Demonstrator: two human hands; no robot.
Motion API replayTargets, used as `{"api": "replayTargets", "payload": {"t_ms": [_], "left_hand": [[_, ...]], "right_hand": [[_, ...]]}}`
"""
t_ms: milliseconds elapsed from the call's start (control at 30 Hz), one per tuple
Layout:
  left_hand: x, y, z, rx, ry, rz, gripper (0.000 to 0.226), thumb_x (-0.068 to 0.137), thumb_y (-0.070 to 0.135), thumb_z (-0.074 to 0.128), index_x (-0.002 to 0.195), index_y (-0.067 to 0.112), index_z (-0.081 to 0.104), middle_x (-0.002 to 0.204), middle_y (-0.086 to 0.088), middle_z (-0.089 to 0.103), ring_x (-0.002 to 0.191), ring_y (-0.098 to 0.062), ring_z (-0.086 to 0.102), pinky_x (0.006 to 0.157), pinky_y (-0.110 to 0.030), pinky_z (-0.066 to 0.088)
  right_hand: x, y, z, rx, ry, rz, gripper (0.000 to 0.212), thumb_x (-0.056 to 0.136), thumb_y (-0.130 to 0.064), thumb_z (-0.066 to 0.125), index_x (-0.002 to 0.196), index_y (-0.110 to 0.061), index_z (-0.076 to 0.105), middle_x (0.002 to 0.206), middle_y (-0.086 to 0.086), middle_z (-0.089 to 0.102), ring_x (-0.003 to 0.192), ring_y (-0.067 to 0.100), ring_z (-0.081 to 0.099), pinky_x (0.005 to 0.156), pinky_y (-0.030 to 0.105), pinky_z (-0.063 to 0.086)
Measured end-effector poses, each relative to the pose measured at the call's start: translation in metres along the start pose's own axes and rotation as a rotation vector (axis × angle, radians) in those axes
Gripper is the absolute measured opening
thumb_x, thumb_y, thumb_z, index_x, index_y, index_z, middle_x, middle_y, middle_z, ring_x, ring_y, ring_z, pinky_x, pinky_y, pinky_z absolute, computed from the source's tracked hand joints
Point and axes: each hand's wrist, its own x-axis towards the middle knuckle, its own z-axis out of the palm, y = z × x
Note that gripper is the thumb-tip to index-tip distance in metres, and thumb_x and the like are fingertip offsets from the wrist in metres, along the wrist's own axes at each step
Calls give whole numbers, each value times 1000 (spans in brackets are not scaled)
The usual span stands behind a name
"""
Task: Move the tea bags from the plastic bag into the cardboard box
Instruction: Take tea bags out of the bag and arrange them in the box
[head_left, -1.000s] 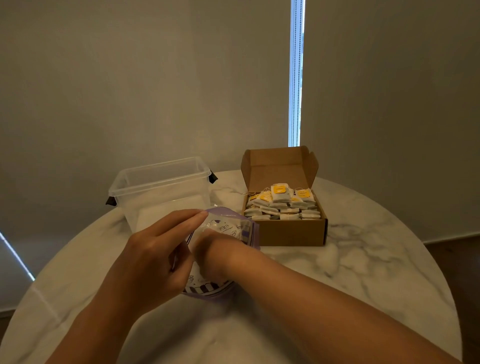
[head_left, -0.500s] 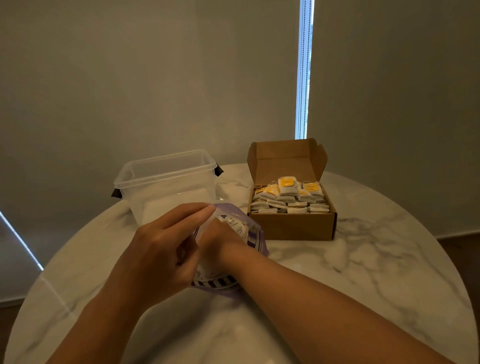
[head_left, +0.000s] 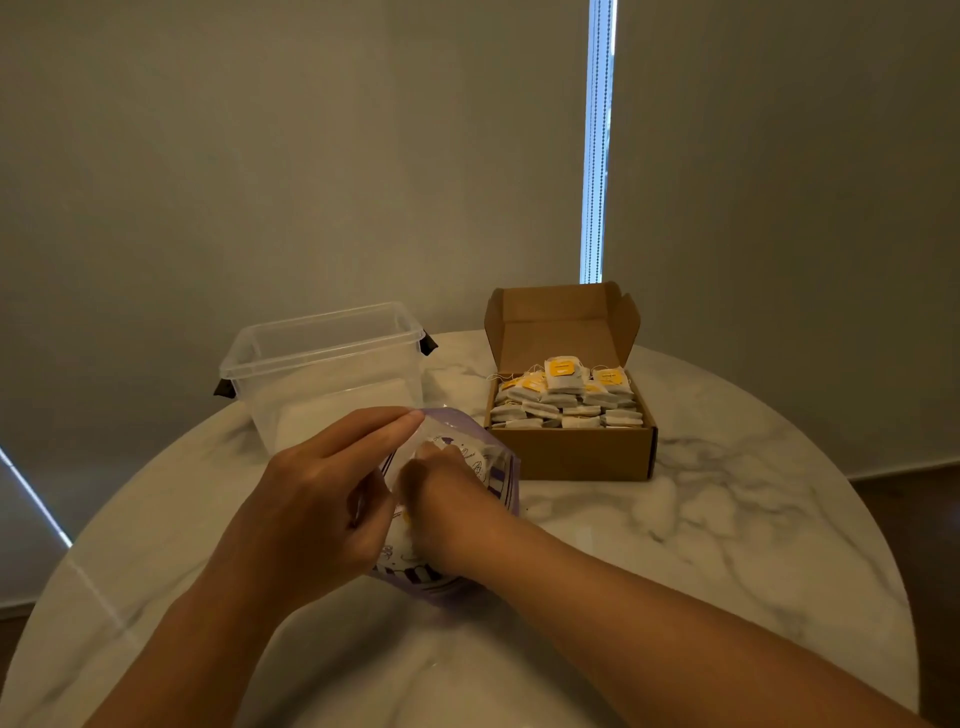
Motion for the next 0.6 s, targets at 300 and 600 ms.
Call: {"api": "replayTargets", "payload": {"t_ms": [300,600], "left_hand": [[-1,-3,0,24,-39,12,57,73,20,71,127,4,60,124,-8,64,101,-17,62,65,-1,45],[0,-4,2,11,-27,-13,52,74,13,66,125,5,62,121,-6,66,88,-10,58,61,4,42]], "right_hand": [[-76,22,-46,216,179,-209,20,87,-17,71,107,-17,71,108,1,68,100,11,61,83,28,54],[-78,106,-81,953,446,163,19,70,-16,82,88,-14,77,85,-1,75,86,17,70,74,29,59]]}}
